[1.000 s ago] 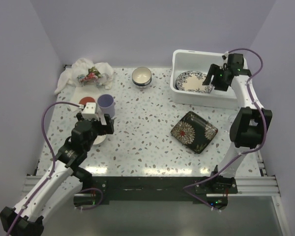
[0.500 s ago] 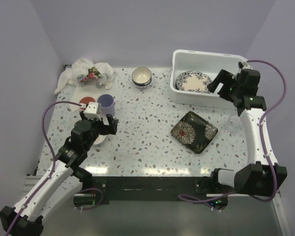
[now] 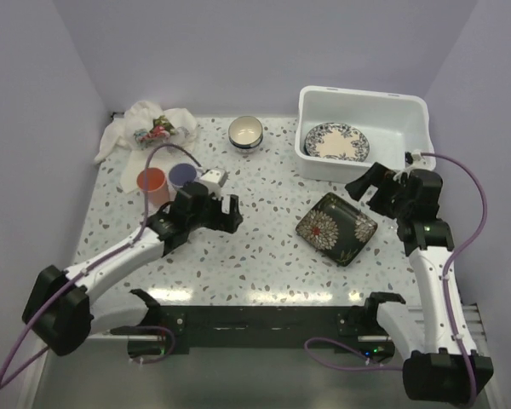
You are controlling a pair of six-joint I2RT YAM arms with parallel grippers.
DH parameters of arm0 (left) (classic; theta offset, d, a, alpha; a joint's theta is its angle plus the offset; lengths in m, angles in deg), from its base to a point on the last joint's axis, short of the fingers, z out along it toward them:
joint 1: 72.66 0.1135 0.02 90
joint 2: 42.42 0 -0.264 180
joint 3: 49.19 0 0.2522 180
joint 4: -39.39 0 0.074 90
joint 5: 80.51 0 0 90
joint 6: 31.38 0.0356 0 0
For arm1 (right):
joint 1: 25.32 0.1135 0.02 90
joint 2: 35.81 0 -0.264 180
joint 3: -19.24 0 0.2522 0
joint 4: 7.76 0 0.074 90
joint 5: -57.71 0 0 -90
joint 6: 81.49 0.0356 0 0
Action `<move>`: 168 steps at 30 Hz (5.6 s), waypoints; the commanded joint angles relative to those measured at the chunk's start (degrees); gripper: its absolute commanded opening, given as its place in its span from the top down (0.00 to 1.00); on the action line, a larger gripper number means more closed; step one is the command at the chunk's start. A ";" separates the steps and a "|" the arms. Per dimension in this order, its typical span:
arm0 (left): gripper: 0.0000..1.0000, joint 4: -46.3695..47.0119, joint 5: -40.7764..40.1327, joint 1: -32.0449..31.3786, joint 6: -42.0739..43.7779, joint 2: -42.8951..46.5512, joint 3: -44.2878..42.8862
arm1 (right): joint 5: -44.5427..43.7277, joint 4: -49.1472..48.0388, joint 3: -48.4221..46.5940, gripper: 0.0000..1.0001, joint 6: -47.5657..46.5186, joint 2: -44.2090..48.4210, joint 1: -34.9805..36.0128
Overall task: Place the mixed dishes into the plastic bin
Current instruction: Place the plate in the plate inside a plastic bin, then pick up the plate from the center of the board, then pass from the left arm to the right, then place the plate in the plate inside a plastic bin.
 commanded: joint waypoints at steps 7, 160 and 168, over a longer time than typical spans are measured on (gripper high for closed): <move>0.05 6.73 8.03 -9.44 -5.37 -24.25 -18.16 | 6.55 -2.38 4.40 0.02 1.59 4.65 2.71; 0.04 -1.08 -33.81 -4.70 4.39 32.87 9.43 | 15.17 -38.59 -22.92 1.00 25.76 -41.75 -9.24; 0.04 -0.91 -34.15 -4.52 4.74 29.88 9.34 | 13.76 -50.45 -23.45 1.00 32.88 -51.59 -9.77</move>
